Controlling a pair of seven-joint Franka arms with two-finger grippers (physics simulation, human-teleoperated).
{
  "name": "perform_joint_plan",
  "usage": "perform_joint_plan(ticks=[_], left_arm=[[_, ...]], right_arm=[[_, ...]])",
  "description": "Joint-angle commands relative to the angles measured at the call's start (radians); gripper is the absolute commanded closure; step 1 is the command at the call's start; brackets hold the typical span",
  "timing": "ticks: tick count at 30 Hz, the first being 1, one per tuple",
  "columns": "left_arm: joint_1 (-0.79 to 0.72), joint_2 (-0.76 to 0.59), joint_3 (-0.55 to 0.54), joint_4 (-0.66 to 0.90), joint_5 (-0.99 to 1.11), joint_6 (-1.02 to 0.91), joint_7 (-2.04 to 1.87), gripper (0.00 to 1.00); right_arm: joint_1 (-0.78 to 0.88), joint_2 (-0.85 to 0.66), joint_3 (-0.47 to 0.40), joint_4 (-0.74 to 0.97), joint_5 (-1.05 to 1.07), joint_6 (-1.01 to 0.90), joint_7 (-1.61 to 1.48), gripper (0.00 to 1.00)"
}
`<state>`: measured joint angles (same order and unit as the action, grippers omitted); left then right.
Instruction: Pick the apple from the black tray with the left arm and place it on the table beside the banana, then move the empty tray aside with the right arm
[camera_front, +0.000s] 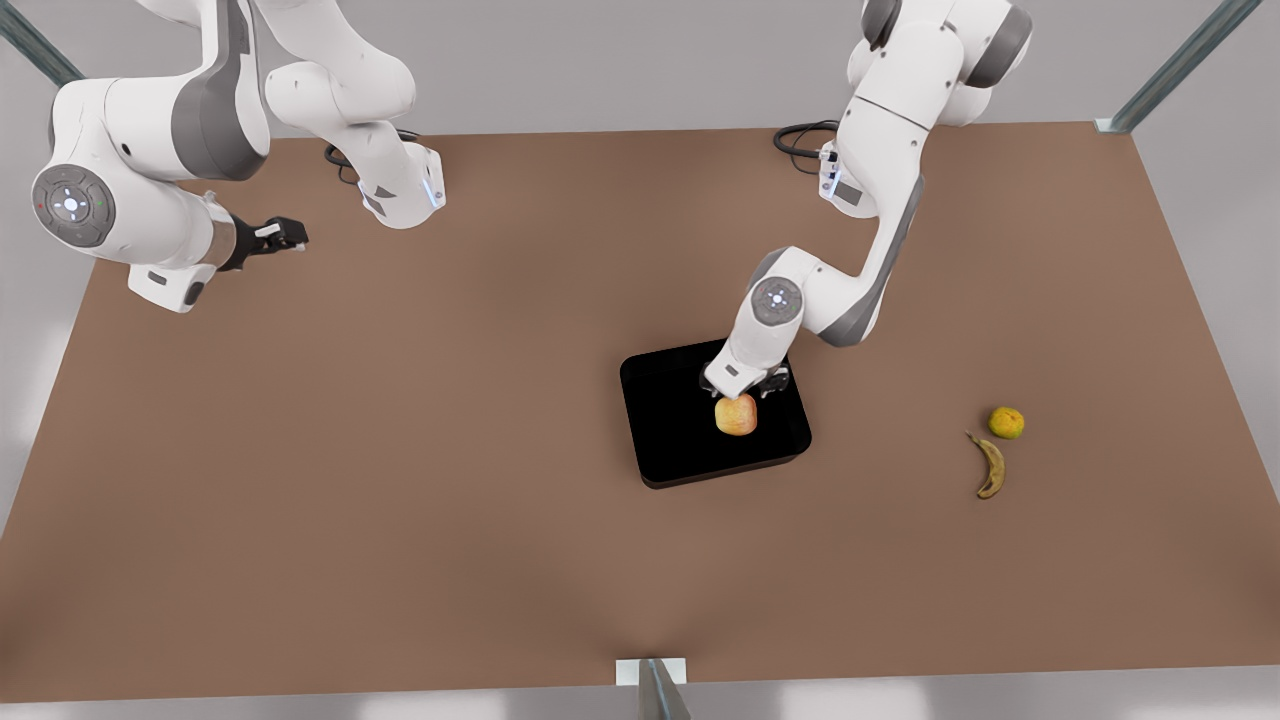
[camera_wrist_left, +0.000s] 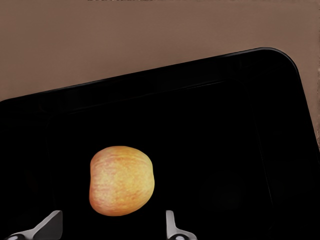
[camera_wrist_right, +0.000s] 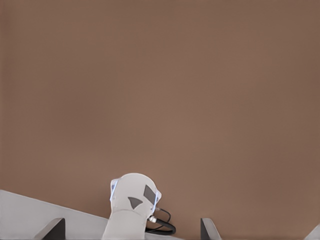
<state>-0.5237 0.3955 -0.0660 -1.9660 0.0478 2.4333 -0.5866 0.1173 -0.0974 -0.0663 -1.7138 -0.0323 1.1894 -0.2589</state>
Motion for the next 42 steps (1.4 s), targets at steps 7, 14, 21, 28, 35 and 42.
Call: perform_joint_plan(ticks=[7,14,21,28,35,42], left_arm=[[-0.006,0.039,0.0,-0.004,0.079,0.145,-0.042,0.0],[0.031,0.04,0.005,-0.034,0.149,0.174,-0.019,0.0],[0.022,0.055,0.003,-0.037,0.147,0.201,-0.061,0.0],[0.019,0.086,0.002,-0.043,0.149,0.23,-0.068,0.0],[0.017,0.098,0.002,-0.063,0.149,0.282,-0.076,0.0],[0.019,0.124,0.002,-0.073,0.15,0.314,-0.076,0.0]], right_arm=[[-0.001,0.001,0.0,0.002,0.0,-0.002,-0.068,0.0],[0.001,0.005,0.0,0.008,-0.001,-0.002,-0.068,0.0],[0.001,0.005,0.0,0.008,-0.001,-0.002,-0.068,0.0],[0.001,0.007,0.0,0.008,-0.001,-0.002,-0.068,0.0],[0.001,0.007,0.0,0.01,-0.001,-0.002,-0.068,0.0],[0.001,0.015,0.003,0.017,-0.001,-0.002,-0.068,0.0]])
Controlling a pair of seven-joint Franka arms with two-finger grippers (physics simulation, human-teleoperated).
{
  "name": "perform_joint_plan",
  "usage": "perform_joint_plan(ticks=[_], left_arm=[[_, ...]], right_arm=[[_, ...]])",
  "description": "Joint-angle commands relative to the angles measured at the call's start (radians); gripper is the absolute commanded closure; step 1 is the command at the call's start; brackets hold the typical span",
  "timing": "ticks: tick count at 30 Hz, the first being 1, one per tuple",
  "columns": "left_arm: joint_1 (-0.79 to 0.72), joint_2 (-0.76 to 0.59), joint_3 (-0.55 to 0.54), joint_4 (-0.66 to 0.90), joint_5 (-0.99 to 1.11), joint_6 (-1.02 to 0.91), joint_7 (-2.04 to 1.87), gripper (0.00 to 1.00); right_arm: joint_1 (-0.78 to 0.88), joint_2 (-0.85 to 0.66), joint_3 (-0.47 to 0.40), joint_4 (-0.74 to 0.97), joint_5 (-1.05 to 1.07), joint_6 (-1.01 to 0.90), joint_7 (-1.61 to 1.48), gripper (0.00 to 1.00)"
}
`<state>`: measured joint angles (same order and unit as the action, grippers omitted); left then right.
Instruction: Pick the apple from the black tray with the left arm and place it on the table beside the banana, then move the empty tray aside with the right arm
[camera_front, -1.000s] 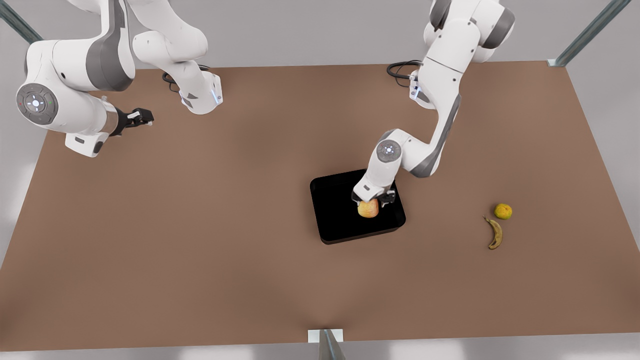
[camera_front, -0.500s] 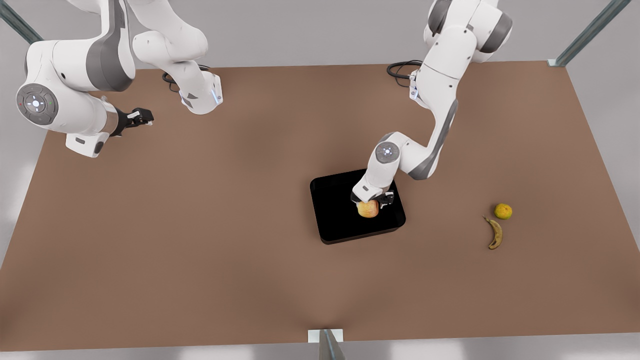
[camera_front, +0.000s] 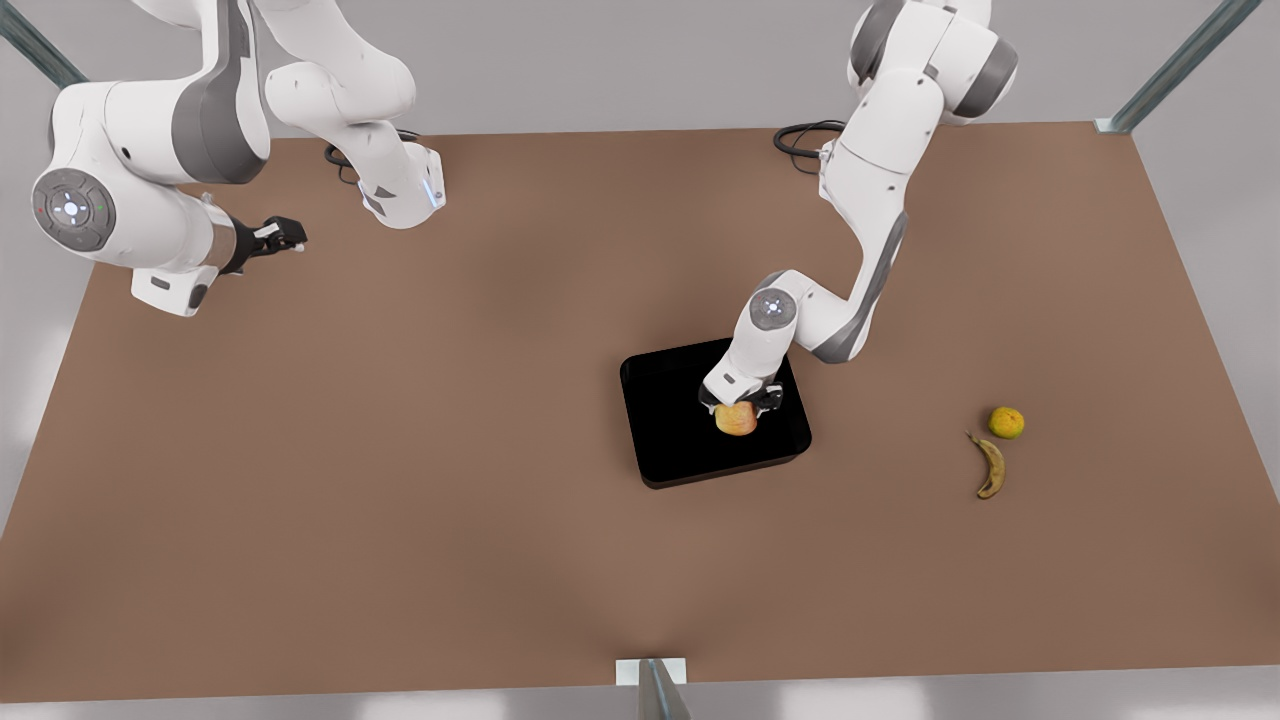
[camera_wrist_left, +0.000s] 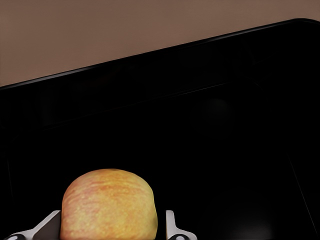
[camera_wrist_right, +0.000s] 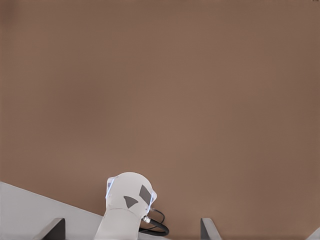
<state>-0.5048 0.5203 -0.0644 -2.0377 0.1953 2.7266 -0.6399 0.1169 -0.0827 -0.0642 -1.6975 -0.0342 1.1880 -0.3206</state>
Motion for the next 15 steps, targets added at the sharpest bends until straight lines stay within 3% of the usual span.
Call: perform_joint_plan(ticks=[1,15], left_arm=[[0.0,0.004,0.0,-0.001,0.001,0.021,-0.023,0.0],[0.003,0.064,0.011,-0.001,0.001,0.087,-0.024,0.0]], right_arm=[[0.001,0.0,0.001,0.002,0.0,-0.001,-0.006,0.0],[0.001,0.001,0.001,0.005,0.0,-0.001,-0.008,0.0]])
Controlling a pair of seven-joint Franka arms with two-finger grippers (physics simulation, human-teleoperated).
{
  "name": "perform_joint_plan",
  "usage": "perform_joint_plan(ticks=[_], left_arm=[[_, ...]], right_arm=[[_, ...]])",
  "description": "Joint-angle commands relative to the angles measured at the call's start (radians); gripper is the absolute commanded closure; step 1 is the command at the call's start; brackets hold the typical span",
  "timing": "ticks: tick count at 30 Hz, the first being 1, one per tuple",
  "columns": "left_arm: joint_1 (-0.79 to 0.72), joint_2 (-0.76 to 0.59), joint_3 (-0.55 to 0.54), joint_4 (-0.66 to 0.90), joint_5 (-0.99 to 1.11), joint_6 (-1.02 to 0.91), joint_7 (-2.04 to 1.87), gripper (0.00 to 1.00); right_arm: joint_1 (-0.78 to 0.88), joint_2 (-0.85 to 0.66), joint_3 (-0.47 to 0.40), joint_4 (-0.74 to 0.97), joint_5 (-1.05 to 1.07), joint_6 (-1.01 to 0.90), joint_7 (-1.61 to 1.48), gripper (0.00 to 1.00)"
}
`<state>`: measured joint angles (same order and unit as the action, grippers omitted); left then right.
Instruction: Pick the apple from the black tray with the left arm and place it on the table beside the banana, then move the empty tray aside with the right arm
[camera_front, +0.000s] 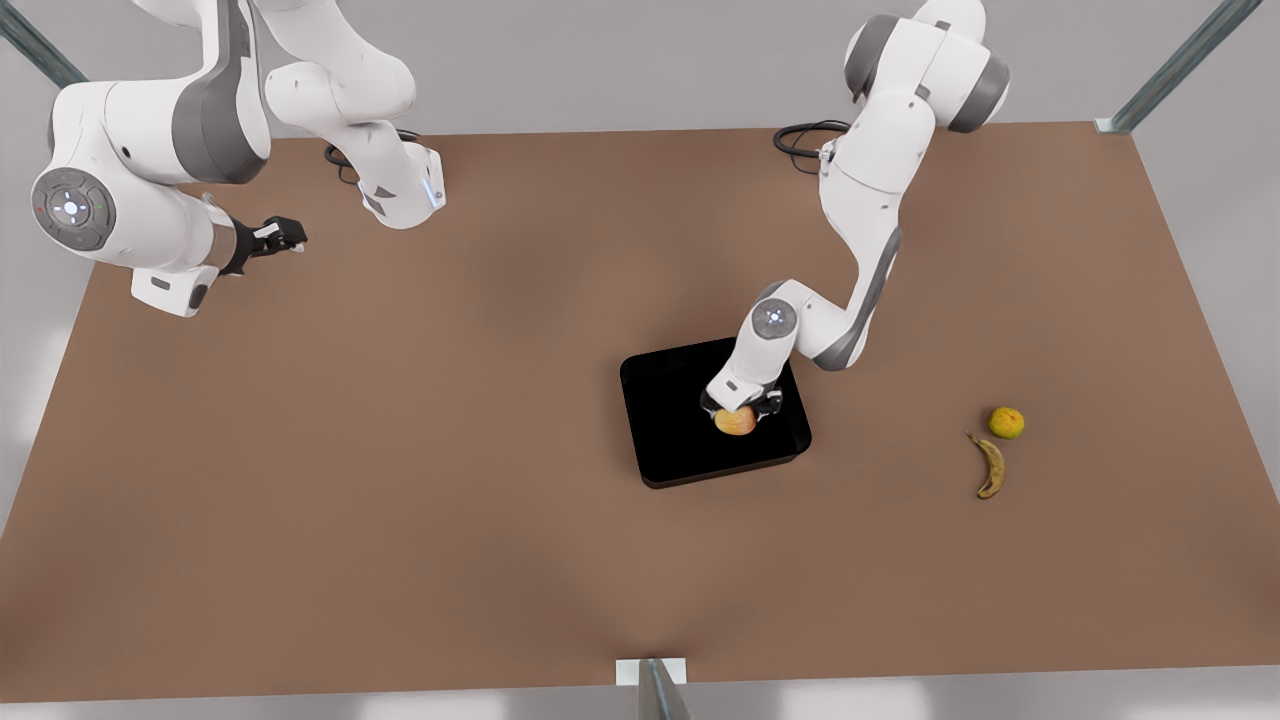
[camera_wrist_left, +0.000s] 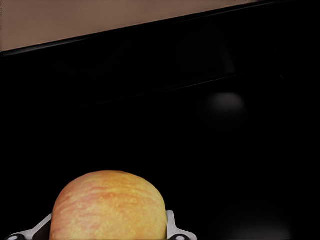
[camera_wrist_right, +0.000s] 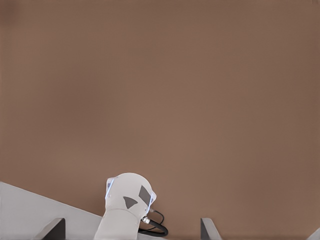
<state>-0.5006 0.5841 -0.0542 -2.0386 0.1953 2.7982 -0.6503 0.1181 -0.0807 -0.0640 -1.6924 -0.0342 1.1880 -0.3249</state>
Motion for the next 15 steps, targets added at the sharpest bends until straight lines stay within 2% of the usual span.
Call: perform_joint_plan(ticks=[1,5,6,7,10,15], left_arm=[[-0.001,0.0,0.0,0.0,0.001,0.015,-0.012,0.0],[-0.001,0.003,0.0,0.0,0.001,0.026,-0.014,0.01],[-0.001,0.003,0.002,0.001,0.001,0.026,-0.023,0.19],[-0.001,0.003,0.0,0.0,0.001,0.026,-0.026,0.26],[-0.003,-0.02,0.0,0.0,0.003,0.003,-0.023,0.23],[-0.004,-0.178,-0.003,0.011,0.001,-0.281,-0.017,0.23]], right_arm=[[0.0,-0.001,0.001,0.0,0.0,-0.001,-0.003,0.0],[0.0,-0.001,0.001,0.0,0.0,-0.001,-0.003,0.0],[0.0,-0.001,0.001,0.0,0.0,-0.001,-0.003,0.0],[0.0,-0.001,0.0,0.0,0.0,-0.001,-0.003,0.0],[0.0,-0.001,0.0,0.002,0.0,-0.001,-0.003,0.0],[0.0,-0.001,0.001,0.002,0.0,-0.001,-0.003,0.0]])
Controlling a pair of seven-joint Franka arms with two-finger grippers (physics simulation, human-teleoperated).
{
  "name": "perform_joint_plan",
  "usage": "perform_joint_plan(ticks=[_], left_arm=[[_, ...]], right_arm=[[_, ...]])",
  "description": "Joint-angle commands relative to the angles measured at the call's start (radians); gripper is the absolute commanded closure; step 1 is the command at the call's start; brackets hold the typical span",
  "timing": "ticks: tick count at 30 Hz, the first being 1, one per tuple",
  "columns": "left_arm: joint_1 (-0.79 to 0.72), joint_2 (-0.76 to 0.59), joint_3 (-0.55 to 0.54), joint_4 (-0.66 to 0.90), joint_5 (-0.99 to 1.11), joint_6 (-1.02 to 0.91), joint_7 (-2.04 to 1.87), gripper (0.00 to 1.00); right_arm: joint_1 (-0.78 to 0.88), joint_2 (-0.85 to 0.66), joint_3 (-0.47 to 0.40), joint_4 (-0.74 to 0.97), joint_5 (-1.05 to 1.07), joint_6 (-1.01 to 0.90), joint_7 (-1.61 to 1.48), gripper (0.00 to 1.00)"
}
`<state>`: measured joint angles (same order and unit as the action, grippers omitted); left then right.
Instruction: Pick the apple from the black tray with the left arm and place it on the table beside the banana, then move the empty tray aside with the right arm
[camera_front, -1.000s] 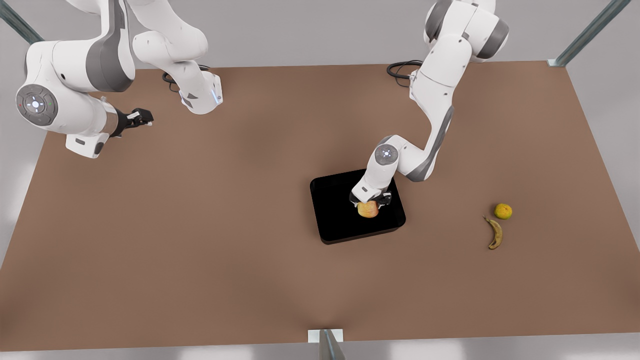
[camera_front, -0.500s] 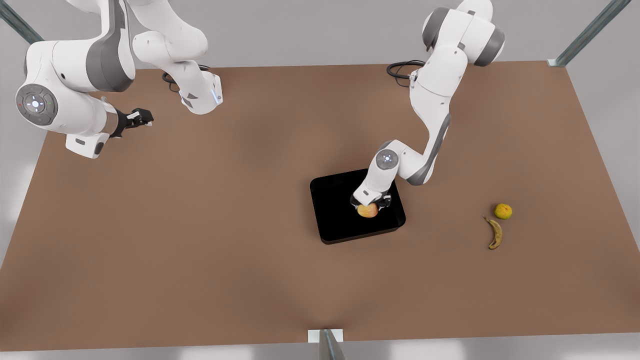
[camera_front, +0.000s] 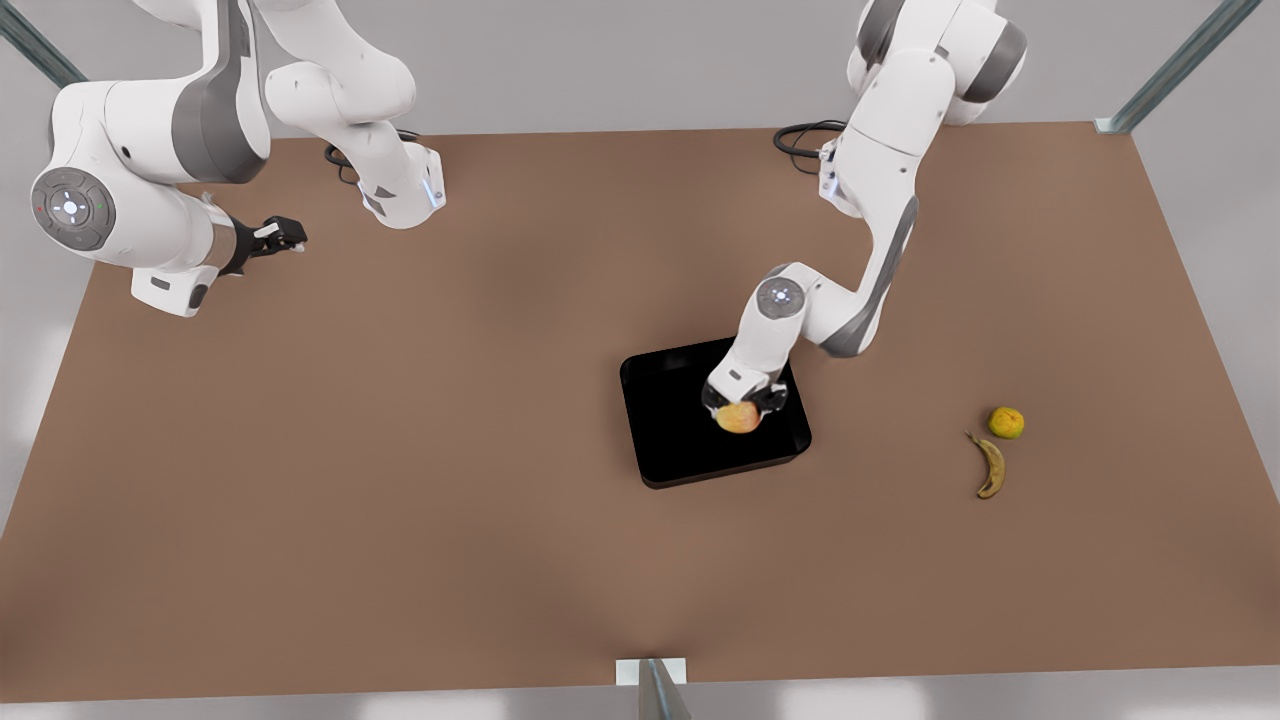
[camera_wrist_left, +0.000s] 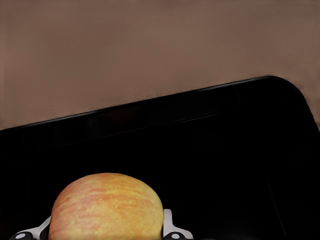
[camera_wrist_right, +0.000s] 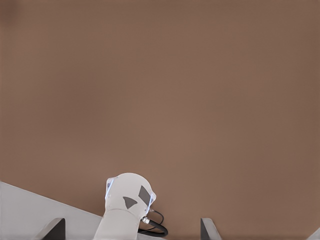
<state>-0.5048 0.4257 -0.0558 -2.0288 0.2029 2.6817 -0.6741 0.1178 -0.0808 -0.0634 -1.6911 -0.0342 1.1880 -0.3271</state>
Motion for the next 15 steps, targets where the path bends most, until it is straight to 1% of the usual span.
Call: perform_joint_plan(ticks=[1,3,4,6,8,10,11,13,15], left_arm=[[0.0,-0.053,-0.003,0.005,-0.007,-0.244,0.011,0.23],[0.017,-0.13,0.005,0.013,-0.017,-0.394,0.111,0.23],[0.051,-0.162,0.005,0.013,-0.02,-0.456,0.188,0.23],[0.164,-0.219,0.007,0.013,-0.023,-0.539,0.412,0.23],[0.291,-0.242,0.011,0.013,-0.026,-0.554,0.657,0.23],[0.405,-0.235,0.043,0.027,-0.025,-0.54,0.939,0.23],[0.492,-0.223,0.048,0.036,-0.026,-0.501,1.09,0.23],[0.607,-0.144,0.048,0.053,-0.025,-0.379,1.286,0.23],[0.638,-0.038,0.048,0.028,-0.025,-0.195,1.321,0.23]], right_arm=[[0.0,-0.001,0.001,0.001,0.0,-0.001,-0.001,0.0],[0.0,-0.001,-0.001,0.001,0.0,-0.001,-0.001,0.0],[0.0,-0.002,0.001,0.001,0.0,-0.001,-0.001,0.0],[0.0,-0.001,0.001,0.001,0.0,-0.001,-0.001,0.0],[0.0,-0.001,0.001,0.001,0.0,-0.001,0.0,0.0],[0.003,-0.002,0.002,0.004,0.004,-0.002,0.002,0.0],[0.023,-0.001,0.025,0.05,0.011,-0.007,0.025,0.0],[0.082,0.01,0.099,0.131,0.109,-0.008,0.27,0.0],[0.1,0.101,0.27,0.246,0.158,-0.007,0.686,0.0]])
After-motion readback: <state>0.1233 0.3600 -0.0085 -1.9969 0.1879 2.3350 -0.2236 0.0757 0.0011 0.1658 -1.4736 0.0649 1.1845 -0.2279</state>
